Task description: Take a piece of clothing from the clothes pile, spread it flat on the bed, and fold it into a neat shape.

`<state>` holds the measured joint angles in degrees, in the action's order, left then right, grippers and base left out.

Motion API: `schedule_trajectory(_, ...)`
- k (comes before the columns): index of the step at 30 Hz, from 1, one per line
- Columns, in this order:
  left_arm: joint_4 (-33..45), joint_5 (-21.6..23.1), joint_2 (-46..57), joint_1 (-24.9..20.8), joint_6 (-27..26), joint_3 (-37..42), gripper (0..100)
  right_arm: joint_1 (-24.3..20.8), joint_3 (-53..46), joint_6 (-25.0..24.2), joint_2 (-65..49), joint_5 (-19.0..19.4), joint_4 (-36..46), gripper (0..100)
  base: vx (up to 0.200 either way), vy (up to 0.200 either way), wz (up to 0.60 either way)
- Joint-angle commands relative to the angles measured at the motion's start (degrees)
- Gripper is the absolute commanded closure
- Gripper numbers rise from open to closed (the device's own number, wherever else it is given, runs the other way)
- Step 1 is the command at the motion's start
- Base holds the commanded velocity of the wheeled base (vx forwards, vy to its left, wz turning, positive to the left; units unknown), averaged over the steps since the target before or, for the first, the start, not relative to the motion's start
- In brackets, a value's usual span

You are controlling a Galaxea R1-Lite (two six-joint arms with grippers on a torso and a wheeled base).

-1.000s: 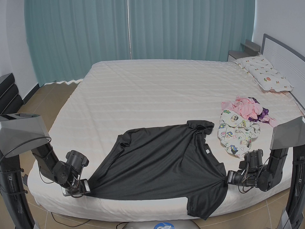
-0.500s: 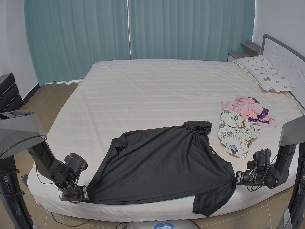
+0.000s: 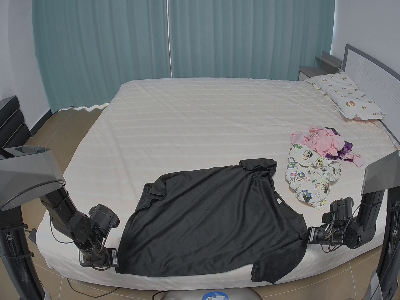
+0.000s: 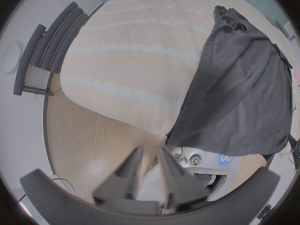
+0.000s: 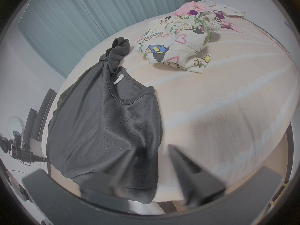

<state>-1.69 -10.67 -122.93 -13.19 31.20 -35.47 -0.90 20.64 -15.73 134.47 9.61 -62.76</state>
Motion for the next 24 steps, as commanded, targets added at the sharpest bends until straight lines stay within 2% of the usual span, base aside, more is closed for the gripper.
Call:
schedule_trajectory(1,-0.24,0.38,-1.00,0.53,0.27,-1.26,0,0.02,-0.16,-0.53,-0.44,0.41,-0.26,0,0.000,0.000,0.00)
schedule_trajectory(5,-0.41,2.32,-0.20,2.64,0.36,-2.93,0,0.11,-0.86,-2.38,-2.02,0.59,-2.99,0,0.000,0.000,0.00)
schedule_trajectory(8,-0.77,6.89,3.31,4.23,0.44,-4.60,0,0.02,-1.30,-5.90,-3.61,0.76,-5.18,0,0.000,0.000,0.00)
schedule_trajectory(10,-2.26,10.75,5.33,4.49,1.15,-5.31,0,-0.06,-1.48,-6.51,-3.78,1.12,-5.36,0,0.000,0.000,0.00)
schedule_trajectory(11,-2.61,11.28,5.60,4.49,1.50,-5.48,0,-0.06,-1.57,-6.60,-3.78,1.20,-5.36,0,0.000,0.000,0.00)
schedule_trajectory(12,-5.16,13.04,6.30,4.23,3.78,-6.10,0,-0.06,-1.74,-6.69,-3.78,1.47,-5.45,0,0.000,0.000,0.00)
schedule_trajectory(16,-9.64,13.30,5.86,3.96,9.32,-10.14,0,-0.15,-2.01,-6.69,-3.78,1.82,-5.53,0,0.000,0.000,0.00)
schedule_trajectory(22,-9.20,13.04,1.64,3.87,11.69,-19.90,0,-1.65,-2.09,-7.92,-3.61,1.82,-5.53,0,0.000,0.000,0.00)
schedule_trajectory(24,-8.59,12.42,-0.47,3.52,13.98,-25.08,0,-2.26,-2.62,-8.00,-3.69,1.82,-5.71,0,0.000,0.000,0.00)
